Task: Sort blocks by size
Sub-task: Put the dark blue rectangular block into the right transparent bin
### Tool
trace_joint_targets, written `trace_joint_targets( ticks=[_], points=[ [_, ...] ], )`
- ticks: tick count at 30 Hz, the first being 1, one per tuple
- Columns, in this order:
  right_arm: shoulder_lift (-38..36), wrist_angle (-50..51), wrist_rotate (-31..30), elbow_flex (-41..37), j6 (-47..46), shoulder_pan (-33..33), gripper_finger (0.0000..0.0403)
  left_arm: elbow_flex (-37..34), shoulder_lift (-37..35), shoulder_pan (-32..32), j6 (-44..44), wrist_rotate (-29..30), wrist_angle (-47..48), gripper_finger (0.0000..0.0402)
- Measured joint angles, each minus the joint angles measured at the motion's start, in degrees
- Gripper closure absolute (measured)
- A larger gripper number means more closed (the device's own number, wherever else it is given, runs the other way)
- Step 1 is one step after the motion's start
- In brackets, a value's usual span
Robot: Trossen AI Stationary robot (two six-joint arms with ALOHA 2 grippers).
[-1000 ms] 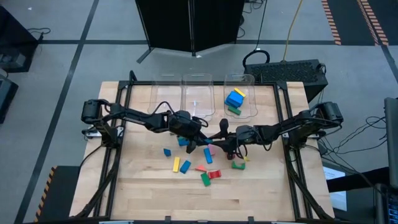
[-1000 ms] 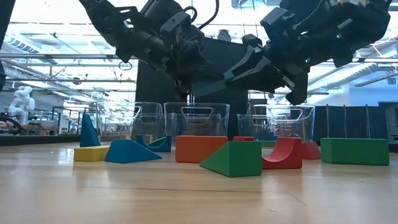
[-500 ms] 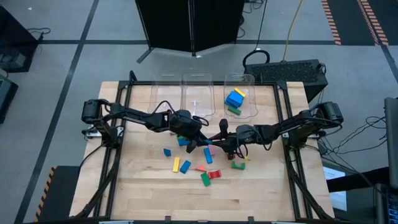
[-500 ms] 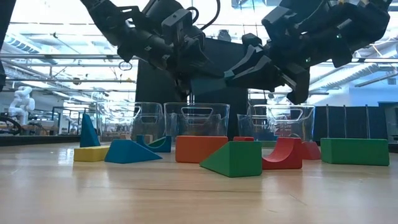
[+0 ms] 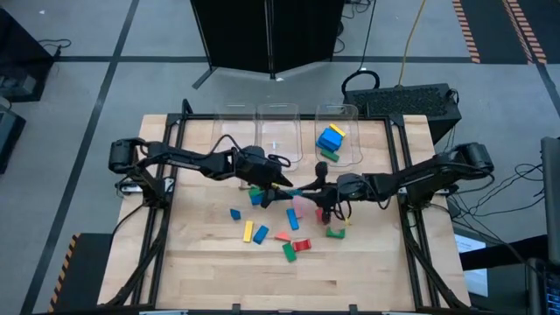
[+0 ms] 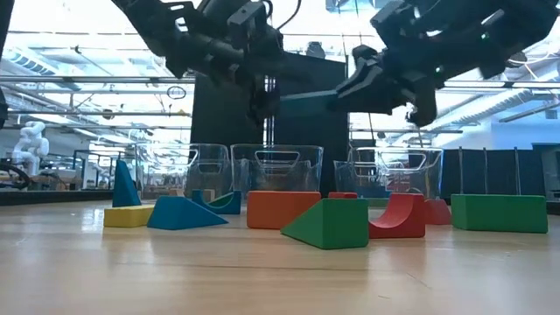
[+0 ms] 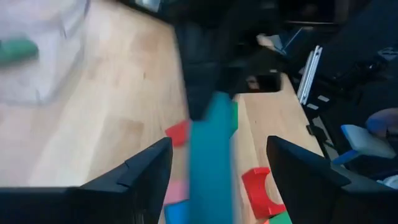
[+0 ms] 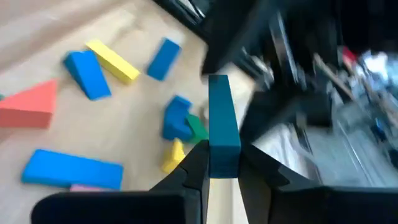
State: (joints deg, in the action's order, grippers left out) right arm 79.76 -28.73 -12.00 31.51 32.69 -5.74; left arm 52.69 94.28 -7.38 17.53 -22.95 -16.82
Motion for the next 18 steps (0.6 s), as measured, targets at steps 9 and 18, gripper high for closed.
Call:
trace_joint_targets(
  ticks=[9, 18],
  points=[
    [-16.52, 19.97, -7.87, 0.0, -10.05, 3.6, 0.0348, -0.09, -9.11, 1.62, -9.62, 15.02, 9.48, 0.0139],
    [-27.66, 32.32, -7.92, 0.0, -23.52, 13.71, 0.0348, -0.13, -11.06, 3.9, -10.92, 21.17, 15.07, 0.0139]
  ],
)
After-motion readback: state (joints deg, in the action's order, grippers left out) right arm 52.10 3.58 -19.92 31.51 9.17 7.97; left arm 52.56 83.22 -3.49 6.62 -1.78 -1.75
